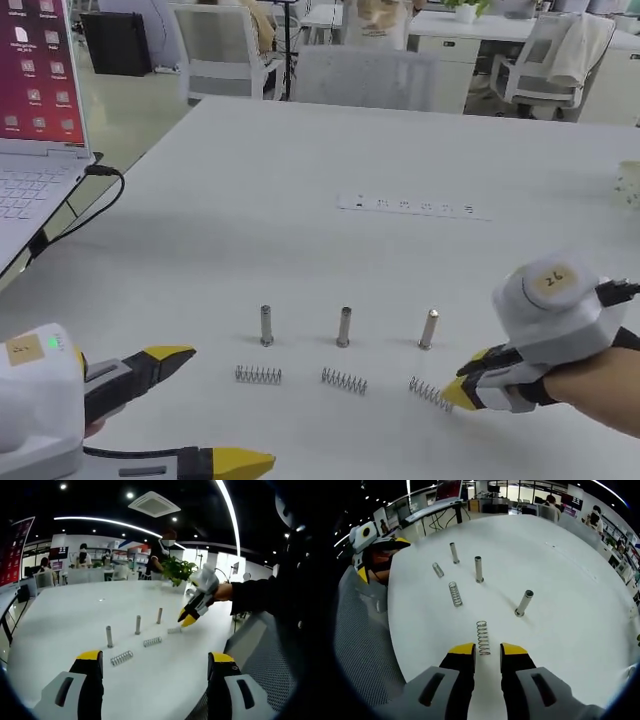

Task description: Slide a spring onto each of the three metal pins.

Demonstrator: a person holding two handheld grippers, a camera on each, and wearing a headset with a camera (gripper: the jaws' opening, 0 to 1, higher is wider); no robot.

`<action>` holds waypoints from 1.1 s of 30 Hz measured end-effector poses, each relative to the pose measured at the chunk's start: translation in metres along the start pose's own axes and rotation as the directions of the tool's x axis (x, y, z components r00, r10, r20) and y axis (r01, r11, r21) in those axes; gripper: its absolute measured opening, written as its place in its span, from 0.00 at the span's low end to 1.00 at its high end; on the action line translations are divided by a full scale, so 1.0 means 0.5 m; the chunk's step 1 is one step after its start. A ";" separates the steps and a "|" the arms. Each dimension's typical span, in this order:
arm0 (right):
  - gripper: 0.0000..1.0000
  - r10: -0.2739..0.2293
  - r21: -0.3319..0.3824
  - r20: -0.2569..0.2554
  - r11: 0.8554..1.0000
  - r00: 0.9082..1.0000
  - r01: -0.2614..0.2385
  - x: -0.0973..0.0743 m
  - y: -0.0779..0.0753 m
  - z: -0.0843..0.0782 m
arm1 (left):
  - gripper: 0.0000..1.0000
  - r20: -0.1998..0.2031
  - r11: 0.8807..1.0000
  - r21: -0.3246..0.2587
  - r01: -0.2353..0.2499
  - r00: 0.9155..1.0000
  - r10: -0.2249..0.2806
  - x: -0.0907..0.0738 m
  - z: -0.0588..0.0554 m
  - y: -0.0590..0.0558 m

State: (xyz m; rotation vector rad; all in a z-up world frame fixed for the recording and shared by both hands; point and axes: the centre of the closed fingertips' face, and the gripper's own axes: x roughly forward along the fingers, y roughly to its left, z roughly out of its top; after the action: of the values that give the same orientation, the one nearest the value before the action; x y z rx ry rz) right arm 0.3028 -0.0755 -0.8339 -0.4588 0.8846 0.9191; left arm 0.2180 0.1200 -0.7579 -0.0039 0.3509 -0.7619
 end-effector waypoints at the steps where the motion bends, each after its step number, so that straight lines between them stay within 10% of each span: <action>1: 0.17 0.002 -0.004 -0.007 1.000 1.000 -0.002 0.002 0.001 -0.002 | 0.83 0.000 1.000 0.000 0.000 1.000 0.000 0.000 0.000 0.000; 33: 0.09 0.018 -0.095 -0.099 0.995 0.995 -0.027 0.039 0.007 -0.032 | 0.80 -0.034 0.999 0.002 0.037 0.999 -0.037 0.017 -0.009 -0.011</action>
State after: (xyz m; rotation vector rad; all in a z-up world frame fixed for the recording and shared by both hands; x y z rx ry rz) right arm 0.2984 -0.0753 -0.8589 -0.5817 0.9389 0.9691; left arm 0.2185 0.1110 -0.7643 0.0050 0.3825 -0.8002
